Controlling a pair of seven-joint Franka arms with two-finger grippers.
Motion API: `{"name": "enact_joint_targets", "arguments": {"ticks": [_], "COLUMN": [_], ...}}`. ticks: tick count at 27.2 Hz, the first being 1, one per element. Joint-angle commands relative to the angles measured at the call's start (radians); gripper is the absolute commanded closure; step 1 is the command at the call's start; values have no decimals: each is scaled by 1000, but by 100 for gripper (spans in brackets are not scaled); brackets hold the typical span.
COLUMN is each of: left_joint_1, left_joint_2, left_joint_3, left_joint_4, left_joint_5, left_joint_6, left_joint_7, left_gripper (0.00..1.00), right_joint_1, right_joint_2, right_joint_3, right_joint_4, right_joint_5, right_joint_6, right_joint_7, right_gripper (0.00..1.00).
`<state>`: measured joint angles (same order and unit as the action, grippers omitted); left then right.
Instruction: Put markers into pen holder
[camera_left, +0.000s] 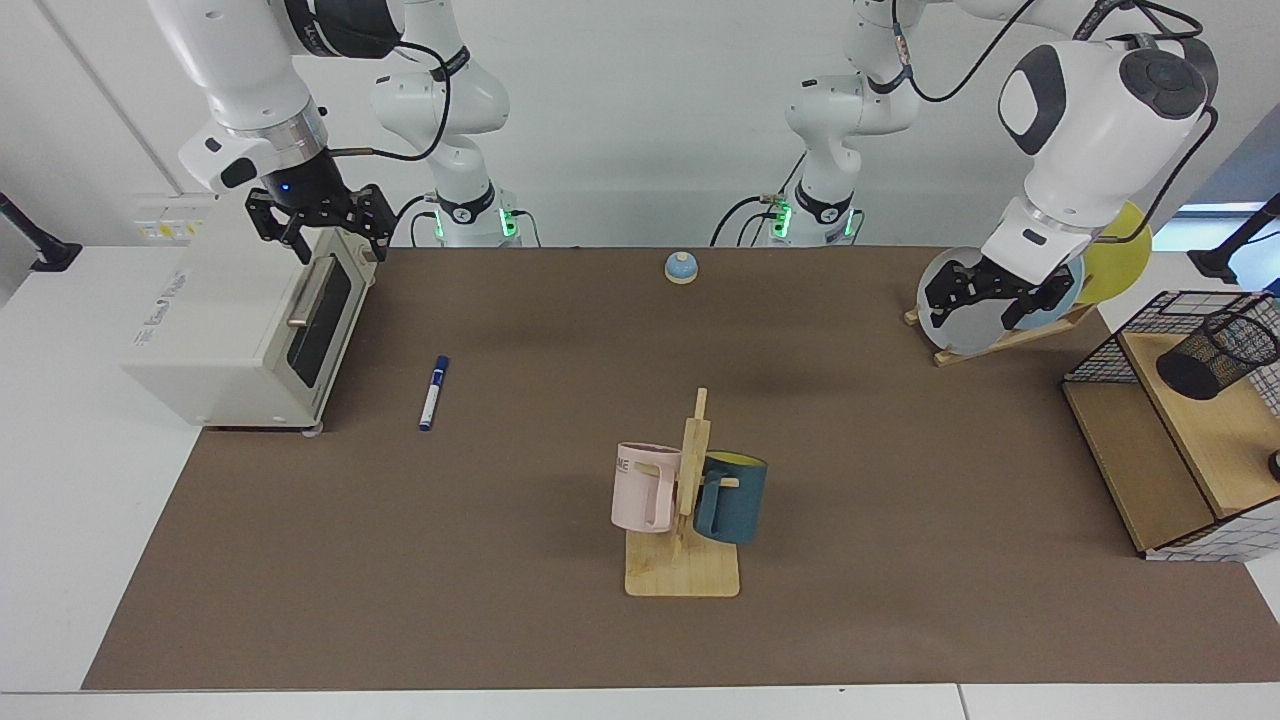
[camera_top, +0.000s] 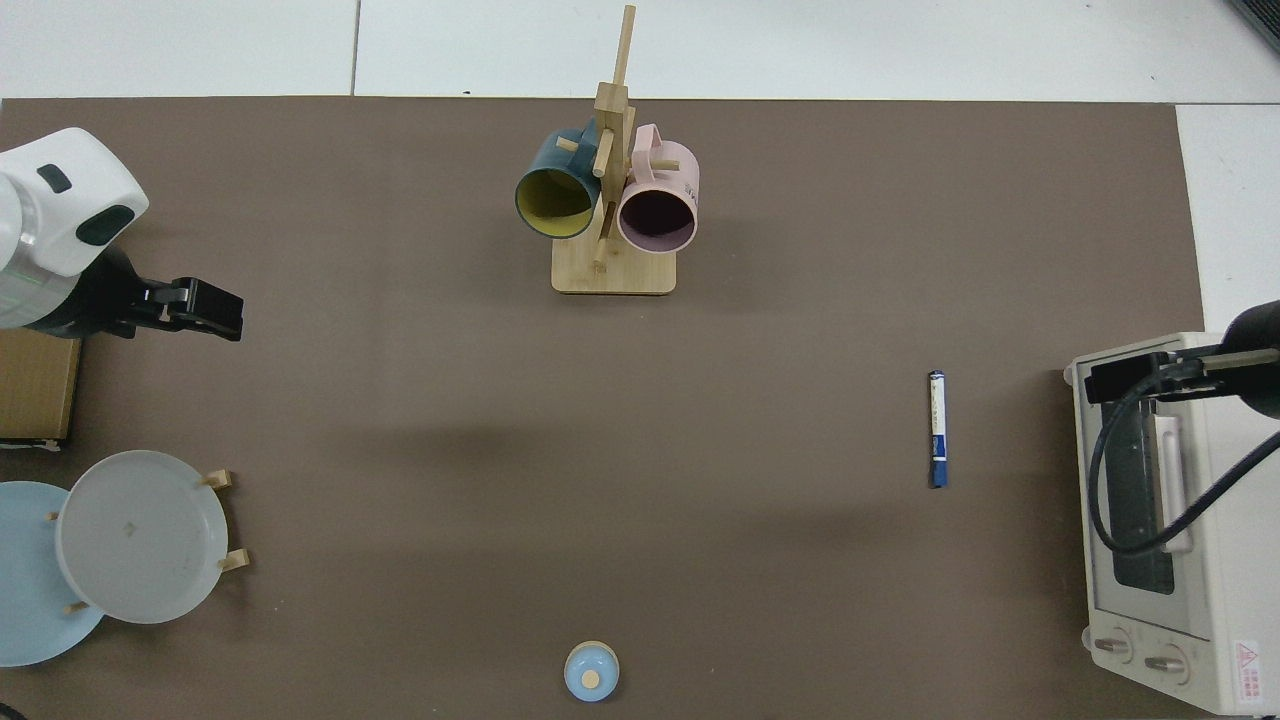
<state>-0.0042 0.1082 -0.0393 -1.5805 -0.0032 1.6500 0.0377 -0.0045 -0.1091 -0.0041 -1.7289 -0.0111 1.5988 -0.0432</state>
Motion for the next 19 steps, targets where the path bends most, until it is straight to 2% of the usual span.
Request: {"name": "enact_joint_targets", "arguments": {"ticks": [1,9,19], "left_joint_1": [7,7,7], "left_joint_2": [-4,-4,-4], "left_joint_3": [-2,-2,-2], "left_joint_4": [7,7,7], "left_joint_5": [-15,-15,-15], "left_joint_6": [-15,-15,-15], "left_joint_7": [4,4,4], "left_gripper": [0,0,0], "right_joint_1": [-11,-11,-8], "right_joint_2": [9,2,3], "right_joint_3": [3,3,4], "right_joint_4": [23,23,25], "right_joint_5": [19,17,19], "right_joint_6": [-28,-66,-53], "right_joint_7": [-14,-18,-17], "right_gripper": [0,0,0]}}
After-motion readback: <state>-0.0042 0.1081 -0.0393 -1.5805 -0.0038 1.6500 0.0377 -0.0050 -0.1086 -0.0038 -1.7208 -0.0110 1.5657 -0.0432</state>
